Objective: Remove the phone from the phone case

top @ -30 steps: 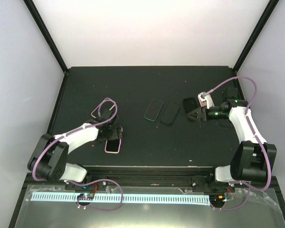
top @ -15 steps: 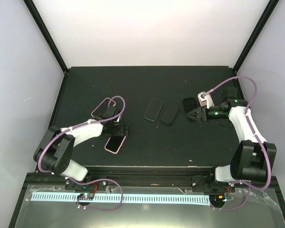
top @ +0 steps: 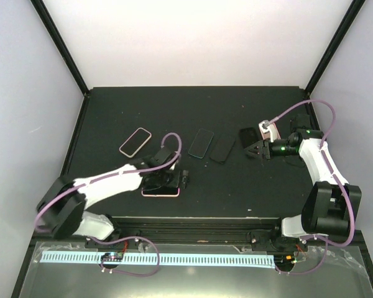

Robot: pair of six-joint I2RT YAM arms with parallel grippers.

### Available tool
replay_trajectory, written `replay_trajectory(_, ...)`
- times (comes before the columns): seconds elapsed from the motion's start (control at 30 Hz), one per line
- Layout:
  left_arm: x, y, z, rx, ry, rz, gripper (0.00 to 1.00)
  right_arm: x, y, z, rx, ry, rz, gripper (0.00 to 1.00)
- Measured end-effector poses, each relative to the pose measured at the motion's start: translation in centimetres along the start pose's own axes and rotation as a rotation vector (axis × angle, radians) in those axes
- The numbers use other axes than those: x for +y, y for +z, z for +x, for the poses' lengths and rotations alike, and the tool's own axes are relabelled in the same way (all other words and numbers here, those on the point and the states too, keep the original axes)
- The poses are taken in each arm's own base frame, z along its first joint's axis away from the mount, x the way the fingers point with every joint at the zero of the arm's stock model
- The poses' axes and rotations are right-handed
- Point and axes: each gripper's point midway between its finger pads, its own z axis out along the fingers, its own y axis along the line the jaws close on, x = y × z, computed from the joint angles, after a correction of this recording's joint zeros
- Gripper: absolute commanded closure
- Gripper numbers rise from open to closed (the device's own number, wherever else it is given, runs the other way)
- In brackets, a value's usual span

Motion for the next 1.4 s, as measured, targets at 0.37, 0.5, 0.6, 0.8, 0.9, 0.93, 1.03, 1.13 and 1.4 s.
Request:
replay_trajectory(0.37,4.9,-2.7,8.2,-0.057,-0.493,0.047,0.01,0.5,0.2,0.3,0.006,-0.009,-0.042,0.48)
replay_trajectory(0.5,5.7,-2.6,7.7,-0.111,-0.623,0.060,0.01,0.6,0.2,0.4,0.007,-0.009,-0.048,0.48)
replay_trajectory(0.6,6.6,-2.4,6.7,-0.150,-0.699,0.046,0.01,0.7,0.2,0.4,0.006,-0.009,-0.050,0.48)
replay_trajectory(0.8,8.1,-1.4,3.0,-0.196,-0.762,-0.027,0.01,0.7,0.2,0.4,0.005,-0.009,-0.050,0.48)
replay_trajectory(0.9,8.2,-0.4,1.2,-0.177,-0.741,-0.091,0.01,0.7,0.2,0.4,0.006,-0.008,-0.050,0.48)
replay_trajectory(0.93,8.2,0.0,0.5,-0.166,-0.731,-0.111,0.01,0.7,0.2,0.4,0.005,-0.009,-0.050,0.48)
replay_trajectory(1.03,7.8,1.4,-2.0,-0.128,-0.702,-0.169,0.01,0.6,0.2,0.4,0.006,-0.009,-0.048,0.48)
replay_trajectory(1.13,7.5,2.6,-3.6,-0.083,-0.672,-0.224,0.01,0.7,0.1,0.4,0.006,-0.012,-0.045,0.48)
replay_trajectory(1.4,7.5,3.0,-3.4,-0.010,-0.590,-0.281,0.08,0.7,0.1,0.5,0.006,-0.013,-0.043,0.48)
